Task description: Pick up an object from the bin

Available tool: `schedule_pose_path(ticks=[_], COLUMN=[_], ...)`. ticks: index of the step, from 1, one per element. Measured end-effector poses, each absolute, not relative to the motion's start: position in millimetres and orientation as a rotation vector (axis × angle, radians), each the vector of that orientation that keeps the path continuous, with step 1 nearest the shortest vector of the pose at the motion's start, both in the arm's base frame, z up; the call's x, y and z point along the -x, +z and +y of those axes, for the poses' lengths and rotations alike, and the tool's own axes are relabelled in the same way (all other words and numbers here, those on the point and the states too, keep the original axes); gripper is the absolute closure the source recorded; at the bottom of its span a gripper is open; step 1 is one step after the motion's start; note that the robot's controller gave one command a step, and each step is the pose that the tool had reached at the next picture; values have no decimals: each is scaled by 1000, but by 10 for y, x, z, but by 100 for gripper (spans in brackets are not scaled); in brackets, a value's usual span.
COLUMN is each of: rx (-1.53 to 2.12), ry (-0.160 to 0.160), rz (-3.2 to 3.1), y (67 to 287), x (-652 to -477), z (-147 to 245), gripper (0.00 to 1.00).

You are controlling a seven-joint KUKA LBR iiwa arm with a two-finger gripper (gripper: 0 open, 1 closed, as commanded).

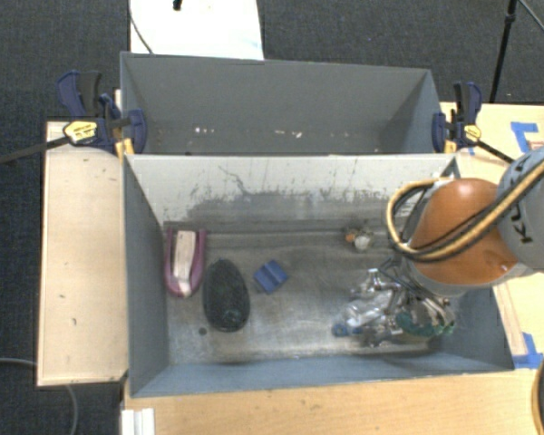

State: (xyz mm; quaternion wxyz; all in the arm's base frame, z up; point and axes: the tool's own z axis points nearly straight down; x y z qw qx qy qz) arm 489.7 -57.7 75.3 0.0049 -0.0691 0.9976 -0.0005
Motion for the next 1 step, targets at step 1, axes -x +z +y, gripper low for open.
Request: schedule_pose_path(ticks=[1], rx=[263], ry=[-3], rz=[3119], y=[2442], x=[-4946], z=[-458], gripper=[100])
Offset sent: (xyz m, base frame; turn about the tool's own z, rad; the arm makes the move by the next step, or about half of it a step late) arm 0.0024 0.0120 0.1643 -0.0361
